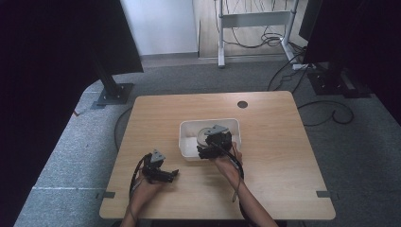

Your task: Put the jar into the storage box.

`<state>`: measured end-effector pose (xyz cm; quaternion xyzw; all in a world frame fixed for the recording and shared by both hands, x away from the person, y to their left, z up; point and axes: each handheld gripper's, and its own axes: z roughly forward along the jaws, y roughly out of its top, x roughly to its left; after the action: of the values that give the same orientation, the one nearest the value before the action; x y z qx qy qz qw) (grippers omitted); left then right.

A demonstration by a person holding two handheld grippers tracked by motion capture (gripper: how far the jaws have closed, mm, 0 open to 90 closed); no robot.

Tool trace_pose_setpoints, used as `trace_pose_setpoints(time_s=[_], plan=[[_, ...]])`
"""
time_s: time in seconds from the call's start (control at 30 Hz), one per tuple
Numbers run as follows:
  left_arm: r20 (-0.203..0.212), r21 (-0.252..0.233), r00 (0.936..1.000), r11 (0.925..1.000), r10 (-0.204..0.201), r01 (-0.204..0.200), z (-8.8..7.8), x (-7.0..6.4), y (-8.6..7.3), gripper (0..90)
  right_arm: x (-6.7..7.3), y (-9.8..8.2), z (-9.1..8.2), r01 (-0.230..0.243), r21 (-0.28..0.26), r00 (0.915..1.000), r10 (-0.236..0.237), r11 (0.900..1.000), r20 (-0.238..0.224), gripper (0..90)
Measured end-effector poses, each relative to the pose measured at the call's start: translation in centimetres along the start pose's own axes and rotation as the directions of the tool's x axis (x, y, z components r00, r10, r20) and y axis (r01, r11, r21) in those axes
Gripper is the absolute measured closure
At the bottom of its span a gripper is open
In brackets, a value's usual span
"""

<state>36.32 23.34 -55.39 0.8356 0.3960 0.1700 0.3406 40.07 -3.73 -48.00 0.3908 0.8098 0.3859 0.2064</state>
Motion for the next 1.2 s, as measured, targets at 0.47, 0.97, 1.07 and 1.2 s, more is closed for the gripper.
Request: trace_pose_setpoints(time_s=[0.47, 0.97, 1.07, 1.2], plan=[[0.0, 0.001, 1.0, 1.0, 0.002, -0.002, 0.0, 0.0, 0.0, 0.7, -0.1, -0.3, 2.0, -0.007, 0.019, 0.9999, 0.007, 1.0, 0.015, 9.3], [0.002, 0.003, 1.0, 1.0, 0.004, -0.004, 0.0, 0.0, 0.0, 0.6, -0.2, -1.3, 4.2, -0.022, 0.065, 0.9995, 0.02, 0.998, 0.025, 9.3], [0.002, 0.003, 1.0, 1.0, 0.004, -0.004, 0.0, 0.0, 0.0, 0.6, -0.3, -1.5, 4.5, -0.032, 0.076, 0.9993, 0.031, 0.997, 0.022, 9.2], [0.002, 0.003, 1.0, 1.0, 0.004, -0.005, 0.0, 0.0, 0.0, 0.6, -0.7, -1.7, 4.7, -0.067, 0.076, 0.9977, 0.066, 0.995, 0.012, 9.2]])
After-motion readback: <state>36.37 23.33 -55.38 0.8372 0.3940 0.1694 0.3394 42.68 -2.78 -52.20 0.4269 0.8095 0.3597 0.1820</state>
